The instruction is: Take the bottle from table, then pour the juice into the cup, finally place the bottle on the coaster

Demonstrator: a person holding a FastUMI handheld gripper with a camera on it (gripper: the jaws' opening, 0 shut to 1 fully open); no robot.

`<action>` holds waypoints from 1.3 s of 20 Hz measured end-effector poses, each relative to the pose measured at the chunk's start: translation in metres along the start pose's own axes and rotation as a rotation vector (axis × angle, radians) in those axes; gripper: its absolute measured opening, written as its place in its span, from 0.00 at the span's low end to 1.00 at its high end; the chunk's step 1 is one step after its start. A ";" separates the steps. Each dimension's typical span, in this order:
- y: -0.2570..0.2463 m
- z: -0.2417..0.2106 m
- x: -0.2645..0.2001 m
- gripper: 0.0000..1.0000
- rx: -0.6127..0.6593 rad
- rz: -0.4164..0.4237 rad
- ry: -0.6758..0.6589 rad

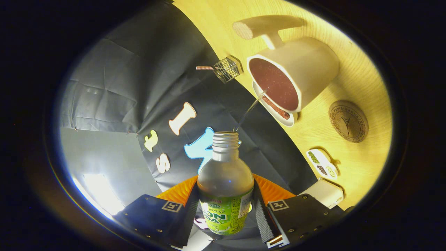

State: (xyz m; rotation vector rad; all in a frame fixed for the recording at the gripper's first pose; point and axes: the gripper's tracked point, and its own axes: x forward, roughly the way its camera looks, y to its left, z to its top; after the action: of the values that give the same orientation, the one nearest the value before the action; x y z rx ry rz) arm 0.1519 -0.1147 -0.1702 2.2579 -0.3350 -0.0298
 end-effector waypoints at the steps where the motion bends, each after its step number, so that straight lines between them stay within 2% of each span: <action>1: 0.000 0.002 -0.001 0.75 -0.003 -0.001 -0.004; 26: -0.003 0.023 -0.006 0.75 -0.004 -0.017 -0.021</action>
State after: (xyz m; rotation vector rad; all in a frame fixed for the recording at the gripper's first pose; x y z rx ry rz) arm 0.1435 -0.1291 -0.1880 2.2578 -0.3261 -0.0630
